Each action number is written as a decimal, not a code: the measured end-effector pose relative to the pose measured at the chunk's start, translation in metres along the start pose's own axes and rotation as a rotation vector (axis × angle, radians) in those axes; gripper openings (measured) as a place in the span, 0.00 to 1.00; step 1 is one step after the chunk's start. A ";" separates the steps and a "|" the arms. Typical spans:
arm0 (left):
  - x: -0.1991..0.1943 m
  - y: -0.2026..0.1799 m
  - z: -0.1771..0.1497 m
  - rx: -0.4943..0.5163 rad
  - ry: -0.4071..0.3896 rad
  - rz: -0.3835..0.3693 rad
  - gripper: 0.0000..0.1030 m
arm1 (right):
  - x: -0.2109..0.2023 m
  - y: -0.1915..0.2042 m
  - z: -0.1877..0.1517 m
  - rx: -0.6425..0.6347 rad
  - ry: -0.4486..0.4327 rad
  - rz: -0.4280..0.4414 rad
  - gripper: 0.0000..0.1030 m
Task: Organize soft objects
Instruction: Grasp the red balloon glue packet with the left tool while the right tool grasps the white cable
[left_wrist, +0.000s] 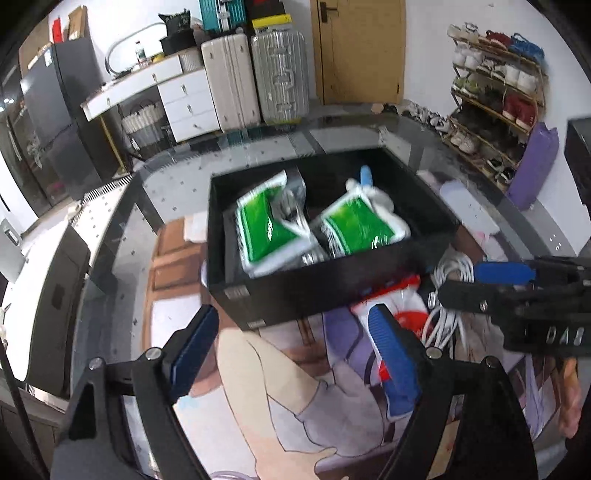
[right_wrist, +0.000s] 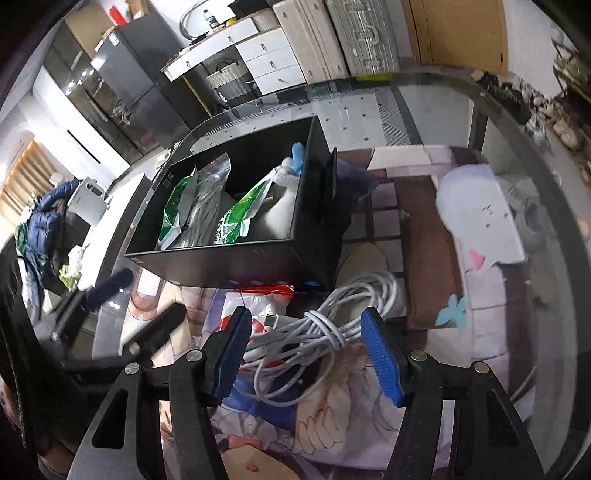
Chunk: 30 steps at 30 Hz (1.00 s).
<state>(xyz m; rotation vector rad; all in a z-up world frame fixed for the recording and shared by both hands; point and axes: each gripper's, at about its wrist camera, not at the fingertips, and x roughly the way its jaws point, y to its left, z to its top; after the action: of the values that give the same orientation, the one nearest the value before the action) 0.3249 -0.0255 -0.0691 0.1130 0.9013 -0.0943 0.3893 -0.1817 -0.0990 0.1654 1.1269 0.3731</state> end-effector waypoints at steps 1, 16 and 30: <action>0.002 -0.001 -0.001 0.004 0.009 -0.001 0.81 | 0.004 0.001 0.000 -0.002 0.005 -0.011 0.61; 0.004 0.001 -0.008 0.012 0.022 -0.021 0.81 | 0.013 0.008 0.000 -0.065 0.018 -0.104 0.61; 0.008 -0.001 -0.005 -0.015 0.045 -0.069 0.81 | -0.002 0.004 -0.016 -0.137 0.071 -0.019 0.47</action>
<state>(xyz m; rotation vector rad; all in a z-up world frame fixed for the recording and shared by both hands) 0.3257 -0.0258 -0.0782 0.0705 0.9508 -0.1503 0.3731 -0.1797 -0.1033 0.0212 1.1679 0.4403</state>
